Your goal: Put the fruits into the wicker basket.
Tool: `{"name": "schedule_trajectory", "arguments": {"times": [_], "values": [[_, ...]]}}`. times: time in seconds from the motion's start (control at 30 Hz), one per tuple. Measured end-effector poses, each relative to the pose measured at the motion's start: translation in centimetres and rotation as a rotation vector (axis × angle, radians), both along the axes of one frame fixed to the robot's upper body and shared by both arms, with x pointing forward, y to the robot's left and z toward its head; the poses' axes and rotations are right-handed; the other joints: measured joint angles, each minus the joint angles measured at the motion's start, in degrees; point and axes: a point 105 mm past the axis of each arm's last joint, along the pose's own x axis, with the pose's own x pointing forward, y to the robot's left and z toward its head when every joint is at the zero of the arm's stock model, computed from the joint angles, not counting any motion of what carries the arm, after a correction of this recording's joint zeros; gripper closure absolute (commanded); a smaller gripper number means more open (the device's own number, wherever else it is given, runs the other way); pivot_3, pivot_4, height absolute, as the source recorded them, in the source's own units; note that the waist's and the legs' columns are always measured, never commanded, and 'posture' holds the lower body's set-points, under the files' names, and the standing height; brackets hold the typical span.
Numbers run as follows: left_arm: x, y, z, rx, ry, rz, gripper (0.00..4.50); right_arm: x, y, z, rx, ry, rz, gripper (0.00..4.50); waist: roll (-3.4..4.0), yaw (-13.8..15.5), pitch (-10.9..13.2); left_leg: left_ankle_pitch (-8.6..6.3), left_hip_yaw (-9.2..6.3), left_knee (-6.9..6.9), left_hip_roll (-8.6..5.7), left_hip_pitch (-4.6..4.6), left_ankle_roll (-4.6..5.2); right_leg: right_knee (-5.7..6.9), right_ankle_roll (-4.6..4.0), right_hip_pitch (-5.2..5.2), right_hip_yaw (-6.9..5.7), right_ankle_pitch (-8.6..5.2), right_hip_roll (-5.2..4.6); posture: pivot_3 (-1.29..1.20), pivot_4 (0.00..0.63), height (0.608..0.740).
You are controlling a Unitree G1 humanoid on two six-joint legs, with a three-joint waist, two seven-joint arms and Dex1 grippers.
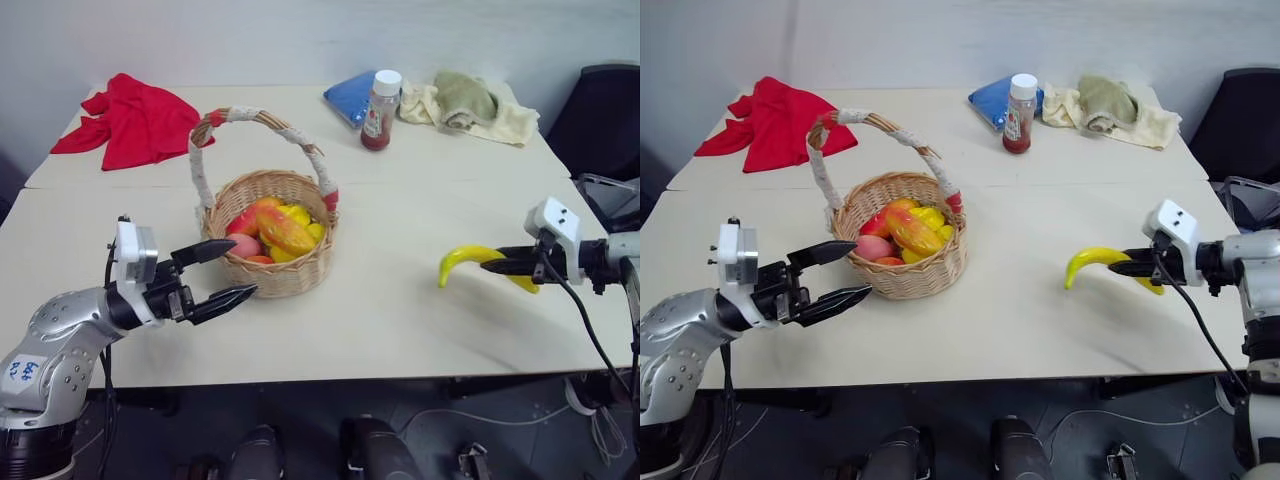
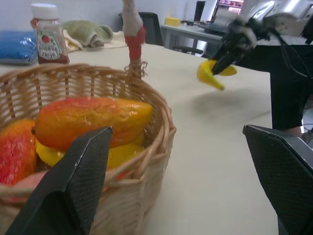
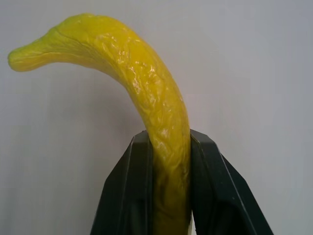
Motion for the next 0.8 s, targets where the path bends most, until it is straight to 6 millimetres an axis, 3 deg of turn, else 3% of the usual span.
{"name": "schedule_trajectory", "arguments": {"times": [0.13,0.23,0.3,0.43,0.53,0.6,0.73,0.8], "values": [[-0.4,0.9,-0.3,-0.003,0.000,0.045,0.00,-3.1,10.7,4.0,0.306,0.032,0.255,3.66,-0.06,-0.76,-0.03,-0.25,-0.10,-0.03,0.12,0.06,0.16,0.10,-0.15,-0.01,-0.05,0.01,0.04,0.00,0.150,0.740],[-0.6,2.3,-0.3,-0.058,-0.020,0.139,0.00,-3.1,16.2,5.4,0.470,0.070,0.257,3.66,-0.10,-0.72,-0.06,-0.27,-0.09,-0.02,0.08,-0.02,0.20,0.12,-0.19,-0.09,-0.05,-0.01,-0.03,0.00,0.150,0.740],[-0.9,2.9,-0.7,-0.061,-0.007,0.172,0.00,-2.8,18.5,5.9,0.517,0.082,0.229,3.66,-0.10,-0.71,-0.06,-0.25,-0.04,0.05,0.05,-0.54,0.21,0.29,-0.19,-0.70,-0.03,-0.01,-0.08,0.00,0.150,0.740],[-1.8,4.0,-1.9,-0.068,0.031,0.232,0.00,-0.1,21.3,6.6,0.541,0.037,0.048,3.66,-0.14,-0.68,-0.08,-0.21,0.02,0.27,-0.01,-0.85,0.22,0.32,-0.19,-0.93,-0.04,0.00,-0.16,0.00,0.150,0.740],[-2.1,3.8,-1.9,-0.065,0.016,0.243,0.00,1.7,22.9,5.3,0.461,0.003,-0.065,3.66,-0.22,-0.70,-0.13,-0.27,0.01,0.28,-0.03,-0.88,0.35,0.29,-0.16,-0.92,-0.06,0.01,-0.19,0.00,0.150,0.740],[-2.2,3.8,-2.0,-0.067,0.013,0.254,0.00,2.0,23.4,4.3,0.407,0.004,-0.085,3.66,-0.22,-0.68,-0.14,-0.28,0.01,0.27,-0.05,-0.87,0.37,0.31,-0.16,-0.92,-0.06,0.01,-0.20,0.00,0.150,0.740],[-2.1,3.8,-2.2,-0.078,0.004,0.272,0.00,2.7,24.5,4.8,0.386,-0.023,-0.102,3.66,-0.28,-1.08,-0.17,-0.28,0.04,0.20,-0.01,-0.74,0.37,0.35,-0.19,-0.89,-0.06,0.02,-0.15,0.00,0.150,0.740],[-2.1,3.5,-2.4,-0.082,0.001,0.268,0.00,3.3,25.0,5.0,0.397,-0.024,-0.128,3.16,-0.28,-1.18,-0.17,-0.25,0.05,0.09,0.00,-0.65,0.34,0.36,-0.21,-0.87,-0.05,0.02,-0.12,0.00,0.150,0.740]]}}
